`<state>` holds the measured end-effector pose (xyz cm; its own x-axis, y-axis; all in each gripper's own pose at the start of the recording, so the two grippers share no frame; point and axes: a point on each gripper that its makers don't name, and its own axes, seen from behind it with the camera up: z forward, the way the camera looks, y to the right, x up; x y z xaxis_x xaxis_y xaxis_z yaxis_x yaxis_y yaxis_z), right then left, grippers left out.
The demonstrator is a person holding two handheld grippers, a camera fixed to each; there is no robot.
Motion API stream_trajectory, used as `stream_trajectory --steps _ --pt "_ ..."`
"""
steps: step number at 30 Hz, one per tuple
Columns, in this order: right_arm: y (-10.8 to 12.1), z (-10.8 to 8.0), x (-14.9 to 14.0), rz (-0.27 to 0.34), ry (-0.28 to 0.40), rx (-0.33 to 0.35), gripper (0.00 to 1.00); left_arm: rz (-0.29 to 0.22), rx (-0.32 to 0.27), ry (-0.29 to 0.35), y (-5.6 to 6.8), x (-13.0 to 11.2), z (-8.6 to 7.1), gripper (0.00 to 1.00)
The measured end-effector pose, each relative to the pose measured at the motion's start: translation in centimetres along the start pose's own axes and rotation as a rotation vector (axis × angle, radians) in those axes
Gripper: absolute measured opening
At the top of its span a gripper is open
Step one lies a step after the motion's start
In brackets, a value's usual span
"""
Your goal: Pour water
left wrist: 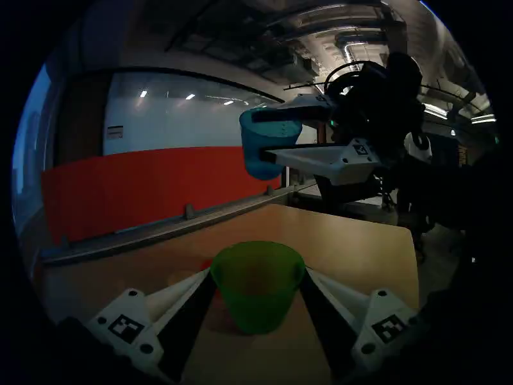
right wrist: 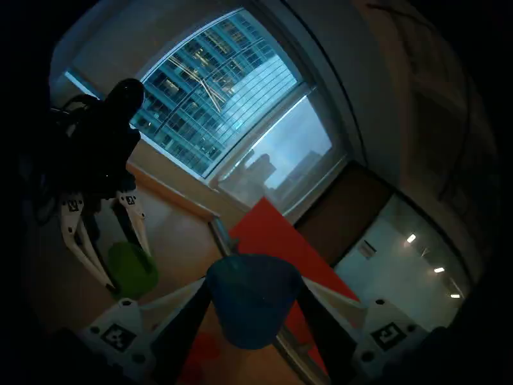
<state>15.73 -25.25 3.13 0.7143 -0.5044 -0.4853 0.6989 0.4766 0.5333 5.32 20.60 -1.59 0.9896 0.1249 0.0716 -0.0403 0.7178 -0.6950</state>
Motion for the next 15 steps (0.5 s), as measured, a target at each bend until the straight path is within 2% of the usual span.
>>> stream_trajectory --steps 15 --pt "0.4 1.5 1.6 -0.17 0.009 0.002 0.91 -0.002 -0.014 0.005 0.3 0.7 0.6 0.87"
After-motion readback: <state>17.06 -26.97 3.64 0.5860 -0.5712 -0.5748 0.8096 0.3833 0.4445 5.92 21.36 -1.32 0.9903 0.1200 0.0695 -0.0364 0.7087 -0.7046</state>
